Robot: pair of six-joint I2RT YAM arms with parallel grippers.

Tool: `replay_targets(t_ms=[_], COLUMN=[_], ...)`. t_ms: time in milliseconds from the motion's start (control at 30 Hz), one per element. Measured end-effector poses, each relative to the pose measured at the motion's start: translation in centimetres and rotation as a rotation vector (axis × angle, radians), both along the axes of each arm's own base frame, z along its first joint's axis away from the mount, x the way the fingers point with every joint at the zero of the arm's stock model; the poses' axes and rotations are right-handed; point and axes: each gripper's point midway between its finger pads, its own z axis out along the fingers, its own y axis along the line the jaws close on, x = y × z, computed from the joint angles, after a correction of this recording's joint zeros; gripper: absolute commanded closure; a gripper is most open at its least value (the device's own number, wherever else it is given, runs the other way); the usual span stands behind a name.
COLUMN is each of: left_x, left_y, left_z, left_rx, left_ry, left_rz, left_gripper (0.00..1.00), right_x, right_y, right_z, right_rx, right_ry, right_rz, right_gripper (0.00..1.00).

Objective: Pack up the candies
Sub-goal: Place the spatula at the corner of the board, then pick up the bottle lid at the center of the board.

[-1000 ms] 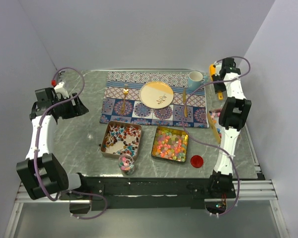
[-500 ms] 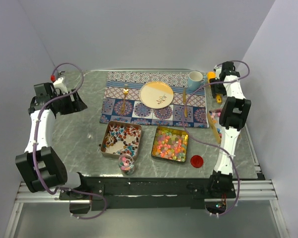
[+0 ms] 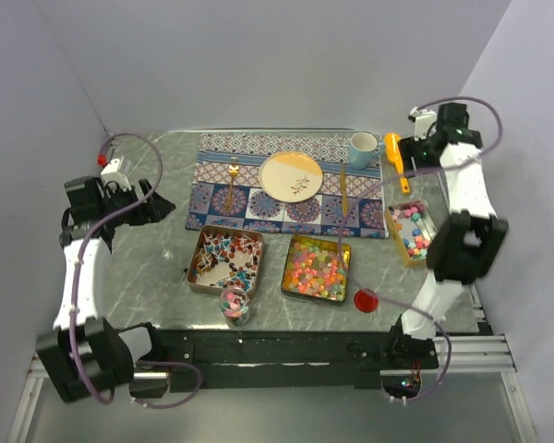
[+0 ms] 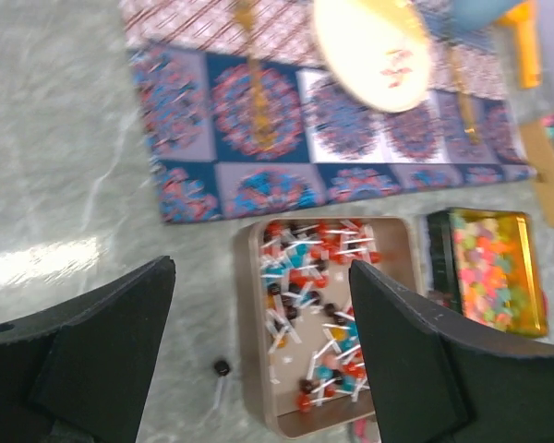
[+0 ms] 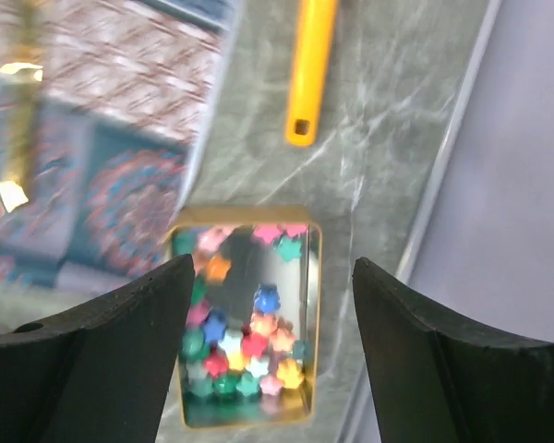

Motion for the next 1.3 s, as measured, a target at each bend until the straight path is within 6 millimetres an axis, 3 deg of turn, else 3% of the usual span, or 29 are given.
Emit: replay_targets(t_ms=[100,200,267,333,433,500,633,1067,1300], left_x=[-1.3,-1.9,-2.4,-2.9,-3.2,-3.5,-4.0,-3.1,-2.9], left_y=[-1.5,-3.4,-4.8,-5.8,-6.4,-6.8,-7.3,-6.5,-5.5], left_z=[1.9,3.6,4.2,4.5,4.6,4.4,3.9,2.7,0.8], left_rx=[-0.002,0.01,0.015,0.012,0.004,-0.003,-0.018,0.001,-0.009], left_ry=[-0.081,-0.147,-0.17,-0.175,-0.167,-0.154,-0.119,-0.081,-0.025], left_rz=[-0.043,-0.099,-0.14,-0.165,-0.171,-0.177,-0.188,-0.14,-0.101], left_gripper=[0.16,0.17,0.17,0.17,0.18,0.18,0.18,0.18,0.18], right_x=[-6.0,-12.3,-16.8,-21.8,-27.8,-30.4,-32.0,-31.4,-31.2], right_y=[3.0,6.6,9.6,11.9,12.5,12.1,11.9,13.7,14.1], right_z=[3.9,3.3,0.8,-3.4,-8.5,-10.6,-12.9,-15.3,-15.8], right_rx=[-0.019,-0.063,-0.109,-0.142,-0.177,-0.206,-0.231,-0.113,-0.094], right_ry=[-0.092,-0.093,-0.062,0.017,0.129,0.173,0.206,0.249,0.245], right_rz=[0.192,0.428,0.645,0.883,1.129,1.245,1.382,1.578,1.613], right_gripper=[0.22,0.22,0.22,0.21,0.21,0.21,0.22,0.23,0.22])
